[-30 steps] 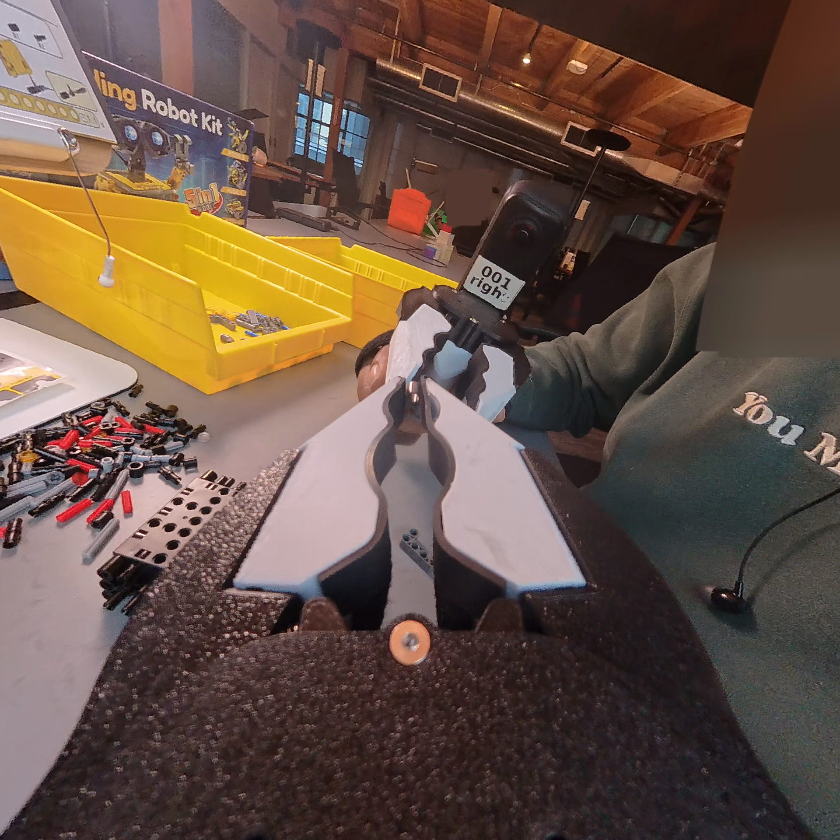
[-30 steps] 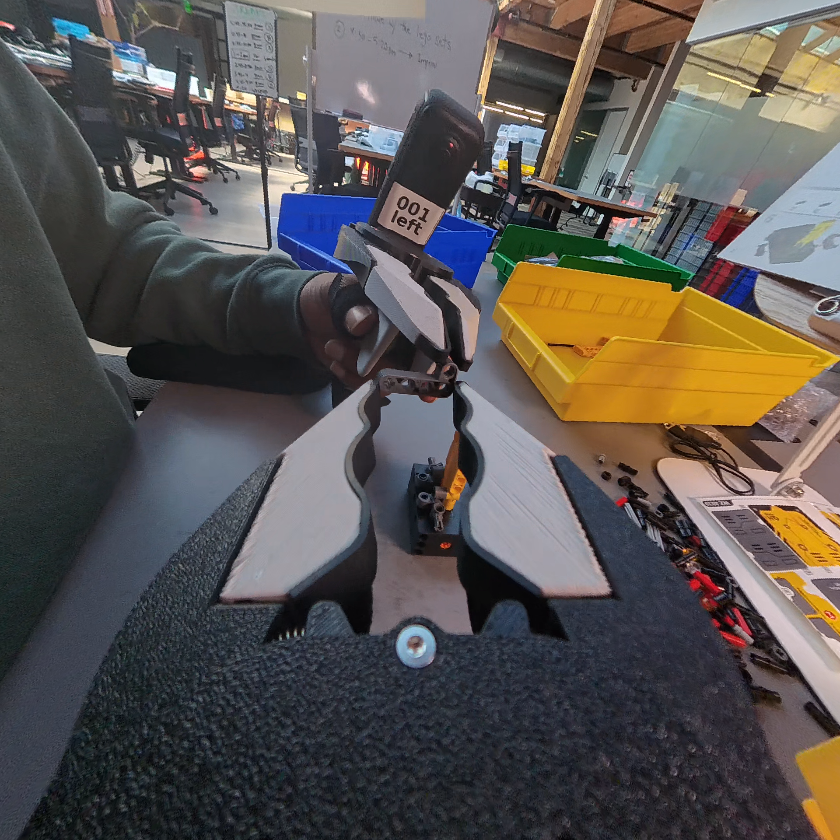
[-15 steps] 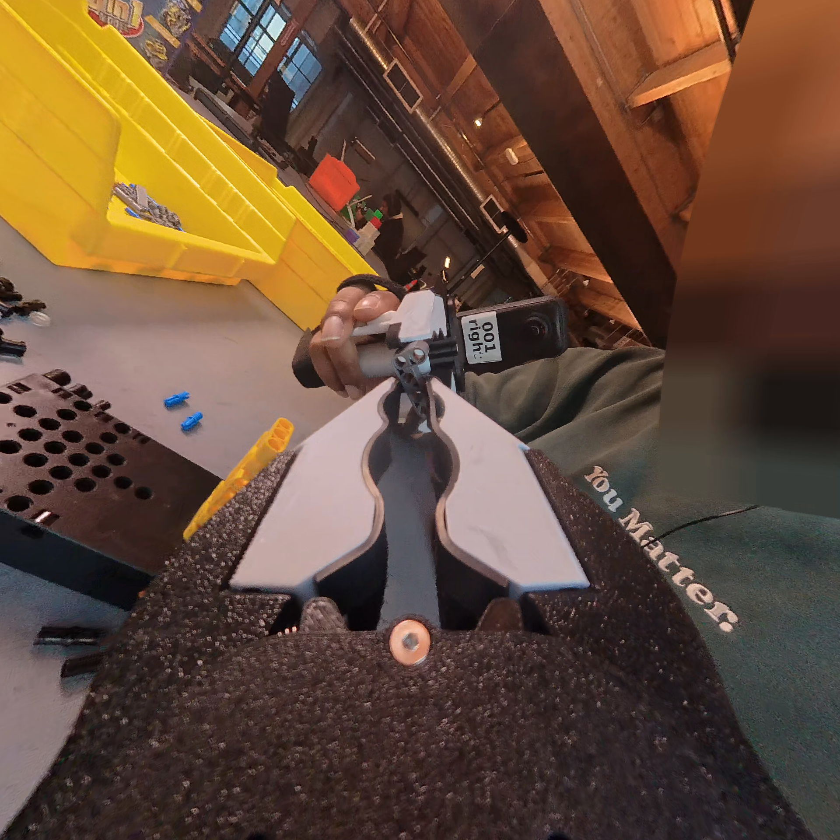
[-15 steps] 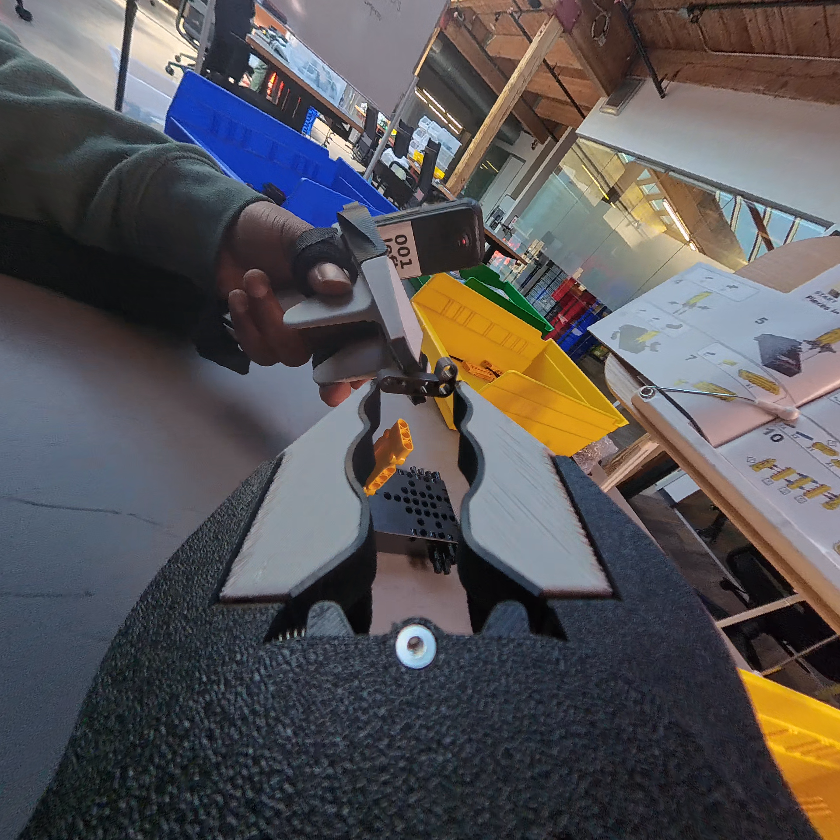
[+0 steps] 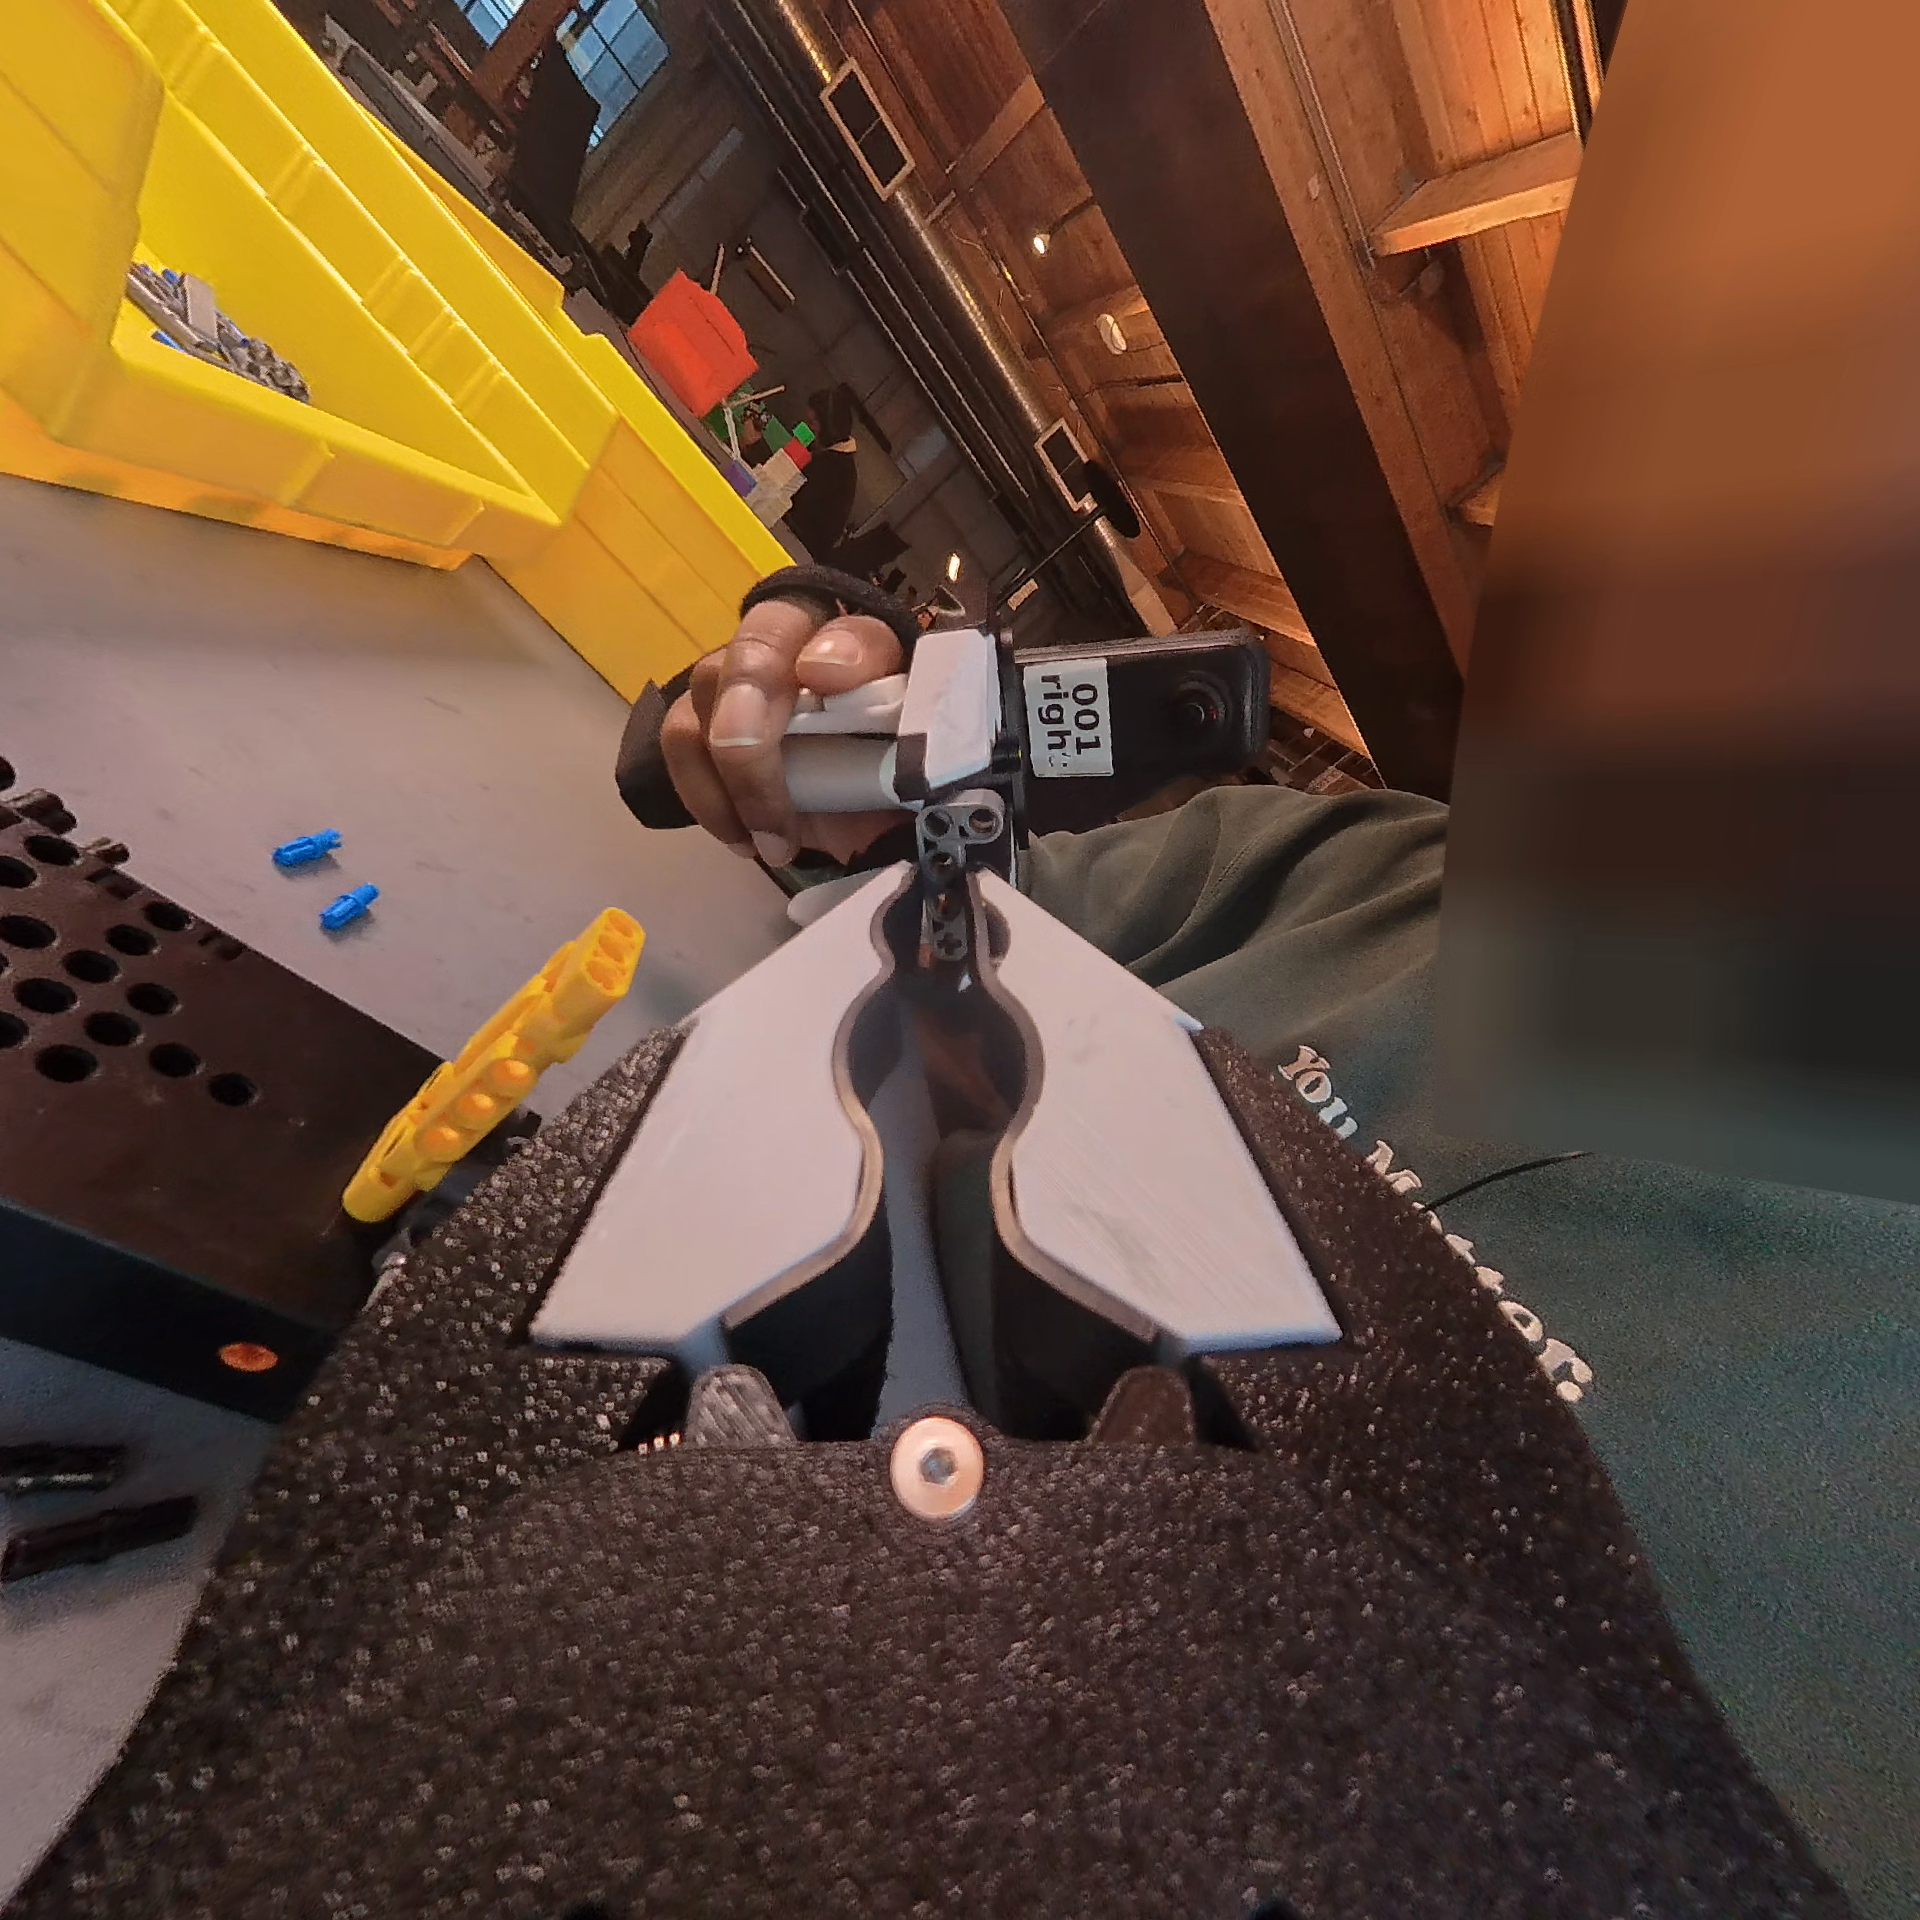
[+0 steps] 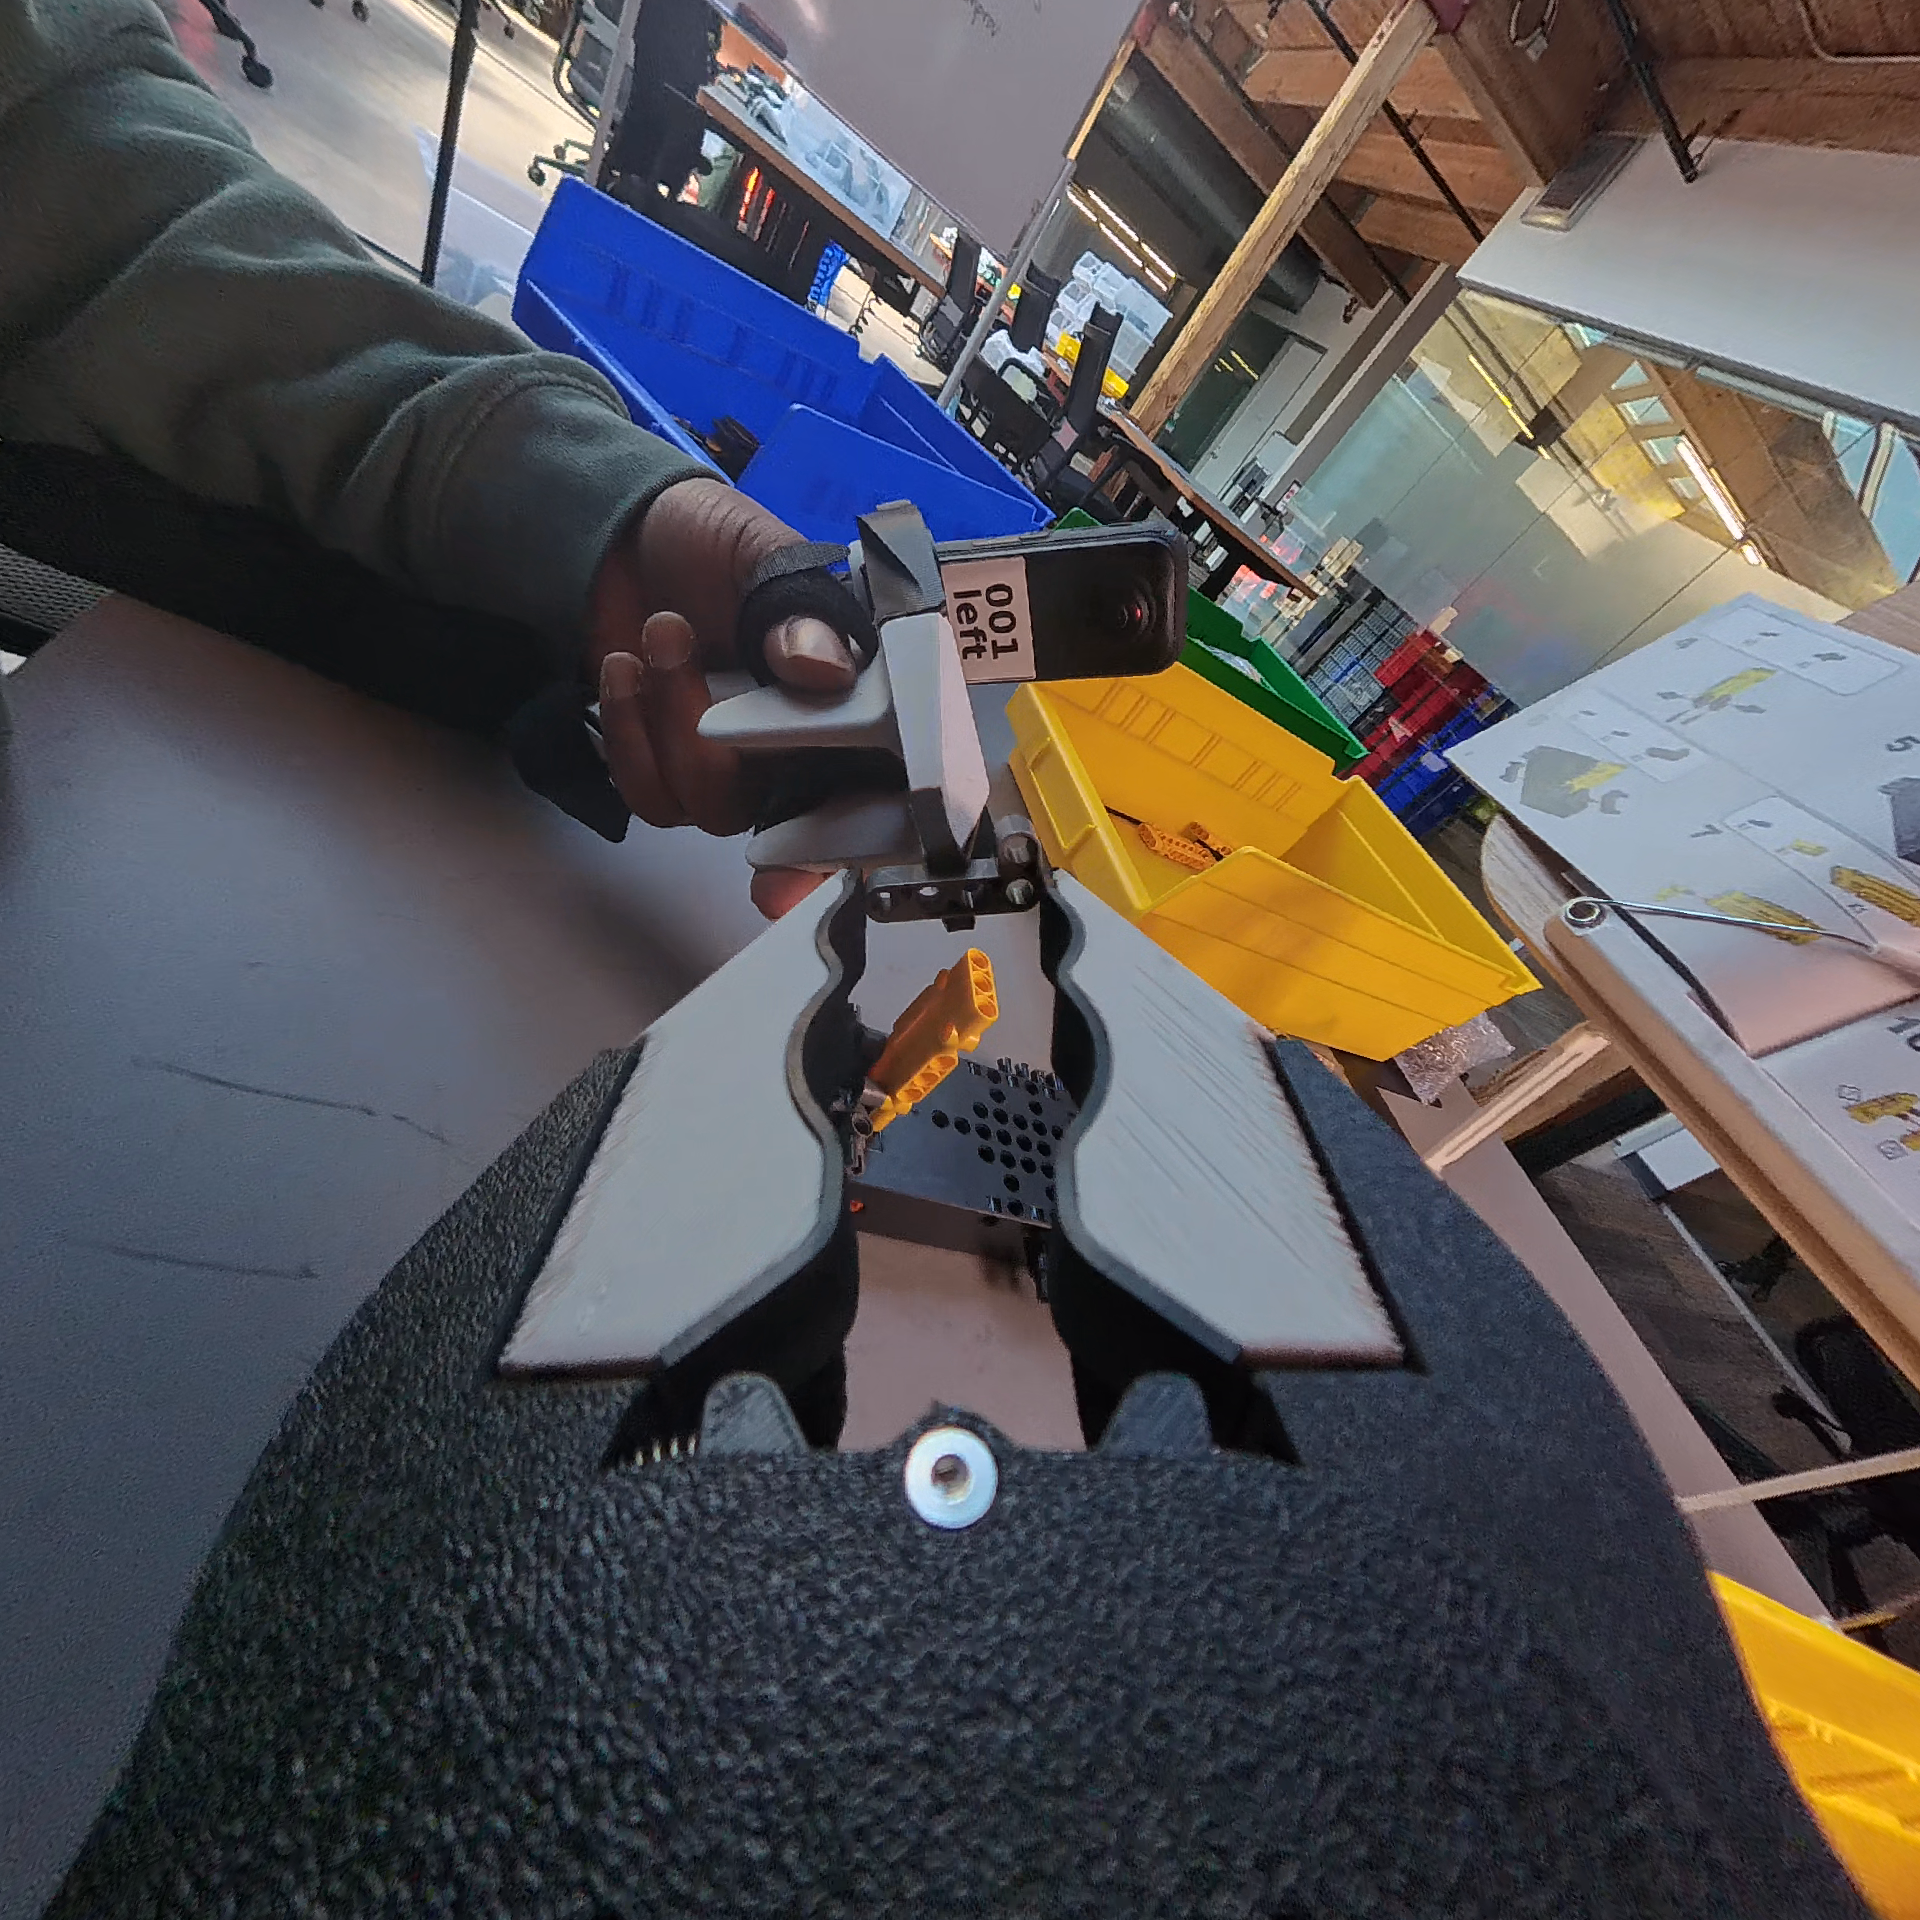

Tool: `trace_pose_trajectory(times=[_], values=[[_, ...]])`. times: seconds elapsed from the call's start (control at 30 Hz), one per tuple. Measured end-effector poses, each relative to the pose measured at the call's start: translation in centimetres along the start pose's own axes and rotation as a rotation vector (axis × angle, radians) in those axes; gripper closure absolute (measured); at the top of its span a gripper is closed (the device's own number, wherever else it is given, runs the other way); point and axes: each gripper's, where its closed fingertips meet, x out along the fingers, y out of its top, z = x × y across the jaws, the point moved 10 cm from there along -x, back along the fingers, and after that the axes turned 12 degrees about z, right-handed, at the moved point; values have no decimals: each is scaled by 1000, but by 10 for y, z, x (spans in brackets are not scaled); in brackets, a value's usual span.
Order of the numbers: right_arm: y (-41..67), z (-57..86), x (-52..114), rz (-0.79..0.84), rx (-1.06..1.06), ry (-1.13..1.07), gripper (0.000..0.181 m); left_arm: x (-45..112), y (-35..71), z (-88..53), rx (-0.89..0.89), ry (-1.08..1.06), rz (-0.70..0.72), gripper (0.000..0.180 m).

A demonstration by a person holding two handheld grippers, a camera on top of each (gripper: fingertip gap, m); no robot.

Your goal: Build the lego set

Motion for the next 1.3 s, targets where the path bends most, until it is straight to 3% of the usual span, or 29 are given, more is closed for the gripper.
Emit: trace_pose_trajectory(times=[0.3, 0.4, 0.57, 0.67, 0.83, 1.1, 1.17, 1.3], values=[[-1, 2, -1, 25, 42, -3, 149, 2, 0, 1, 7, -15, 14, 172], [2, 12, -7, 172, 293, 15, 149, 5, 3, 12, 78, -90, 52, 174], [3, 43, -30, 553, 831, 80, 150, -1, 13, 23, 188, -102, 111, 167], [-2, 50, -35, 670, 976, 123, 150, -3, 12, 25, 203, -90, 106, 167], [-5, 51, -35, 720, 1052, 171, 151, -1, 11, 26, 271, -35, 69, 166], [-9, 50, -31, 625, 1010, 159, 150, -7, 16, 23, 515, 181, -1, 163], [-15, 50, -30, 487, 927, 124, 150, -14, 20, 20, 647, 288, -53, 161], [-40, 42, -22, 5, 596, 54, 150, -17, 16, 4, 829, 401, -304, 146]])
